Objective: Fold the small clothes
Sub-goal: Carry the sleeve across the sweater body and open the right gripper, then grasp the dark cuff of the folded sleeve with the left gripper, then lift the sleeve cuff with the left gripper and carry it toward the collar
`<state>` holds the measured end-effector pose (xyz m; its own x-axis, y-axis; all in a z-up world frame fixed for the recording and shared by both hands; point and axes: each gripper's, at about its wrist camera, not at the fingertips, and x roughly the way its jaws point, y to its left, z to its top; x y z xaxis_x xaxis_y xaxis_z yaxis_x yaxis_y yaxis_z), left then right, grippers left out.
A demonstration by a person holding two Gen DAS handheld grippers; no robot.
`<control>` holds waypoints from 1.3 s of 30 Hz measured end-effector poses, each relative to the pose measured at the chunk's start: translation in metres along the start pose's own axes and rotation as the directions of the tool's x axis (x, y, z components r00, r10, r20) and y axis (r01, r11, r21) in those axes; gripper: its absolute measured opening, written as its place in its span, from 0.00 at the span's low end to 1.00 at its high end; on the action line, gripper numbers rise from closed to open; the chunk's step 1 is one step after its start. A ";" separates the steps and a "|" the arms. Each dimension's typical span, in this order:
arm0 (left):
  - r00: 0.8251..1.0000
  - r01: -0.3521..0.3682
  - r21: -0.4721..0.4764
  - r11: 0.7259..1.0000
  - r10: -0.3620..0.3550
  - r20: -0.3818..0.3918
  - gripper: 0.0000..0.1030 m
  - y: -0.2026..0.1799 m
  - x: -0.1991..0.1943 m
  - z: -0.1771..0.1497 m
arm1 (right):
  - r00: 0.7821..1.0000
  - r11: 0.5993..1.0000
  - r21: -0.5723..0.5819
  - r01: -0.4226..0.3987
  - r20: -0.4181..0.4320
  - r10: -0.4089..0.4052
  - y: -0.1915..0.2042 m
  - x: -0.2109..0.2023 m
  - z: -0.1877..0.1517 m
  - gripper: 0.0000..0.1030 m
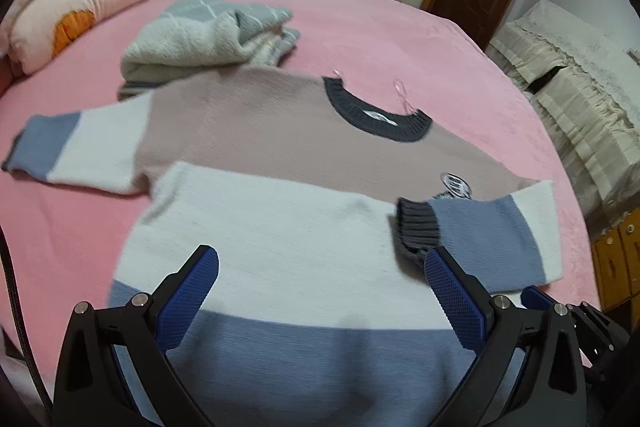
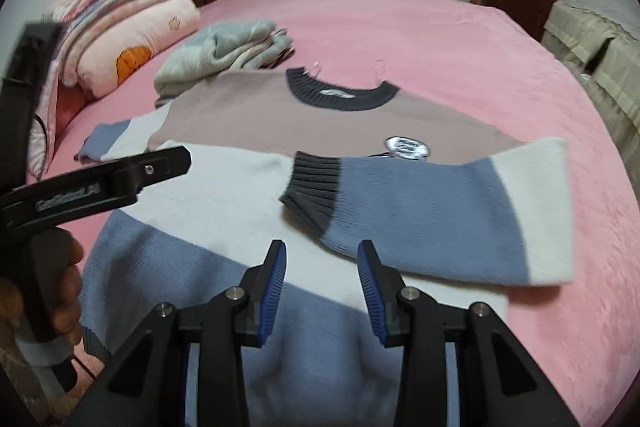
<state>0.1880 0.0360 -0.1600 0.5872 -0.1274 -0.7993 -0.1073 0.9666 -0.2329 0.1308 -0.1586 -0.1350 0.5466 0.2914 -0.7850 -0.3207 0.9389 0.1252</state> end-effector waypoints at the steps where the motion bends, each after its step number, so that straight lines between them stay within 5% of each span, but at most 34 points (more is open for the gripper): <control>1: 1.000 0.016 -0.005 1.000 -0.016 -0.010 0.99 -0.002 0.003 -0.001 | 1.000 1.000 0.019 0.003 0.011 -0.003 -0.008 -0.006 -0.003 0.36; 6: 0.992 0.112 -0.045 0.993 -0.115 -0.061 0.99 -0.014 0.026 -0.001 | 1.000 0.993 0.115 0.005 0.022 -0.007 -0.040 -0.019 -0.017 0.36; 11: 0.959 0.242 -0.141 0.960 -0.259 -0.116 0.96 -0.031 0.057 0.005 | 1.000 0.976 0.215 0.027 0.003 -0.029 -0.073 -0.021 -0.034 0.36; 14: 0.946 0.262 -0.143 0.955 -0.283 -0.158 0.90 -0.046 0.074 0.002 | 1.000 0.965 0.261 0.030 -0.005 -0.030 -0.088 -0.021 -0.043 0.36; 19: 0.935 0.270 -0.120 0.955 -0.290 -0.205 0.65 -0.068 0.093 -0.005 | 0.999 0.952 0.304 0.032 -0.007 -0.032 -0.103 -0.021 -0.052 0.36; 22: 0.945 0.242 -0.079 0.967 -0.253 -0.209 0.50 -0.080 0.100 -0.007 | 0.999 0.949 0.315 0.032 -0.009 -0.031 -0.108 -0.020 -0.055 0.36; 24: 0.947 0.222 -0.044 0.974 -0.226 -0.229 0.11 -0.085 0.105 -0.007 | 1.000 0.947 0.319 0.026 -0.009 -0.025 -0.110 -0.020 -0.058 0.36; 28: 0.949 0.162 0.038 0.986 -0.145 -0.278 0.10 -0.101 0.115 -0.006 | 0.999 0.947 0.320 0.035 -0.011 -0.034 -0.113 -0.019 -0.061 0.36; 32: 0.964 0.143 0.094 0.985 -0.117 -0.240 0.09 -0.115 0.107 0.004 | 0.998 0.939 0.339 0.066 -0.011 -0.066 -0.125 -0.021 -0.061 0.36; 39: 0.995 0.089 0.209 0.974 -0.096 0.027 0.09 -0.130 0.054 0.064 | 0.993 0.910 0.398 0.114 -0.008 -0.121 -0.155 -0.027 -0.064 0.36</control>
<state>0.2850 -0.0825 -0.1380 0.6162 -0.2139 -0.7580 0.1154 0.9765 -0.1818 0.1164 -0.3238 -0.1719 0.5754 0.1739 -0.7992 0.0788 0.9608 0.2658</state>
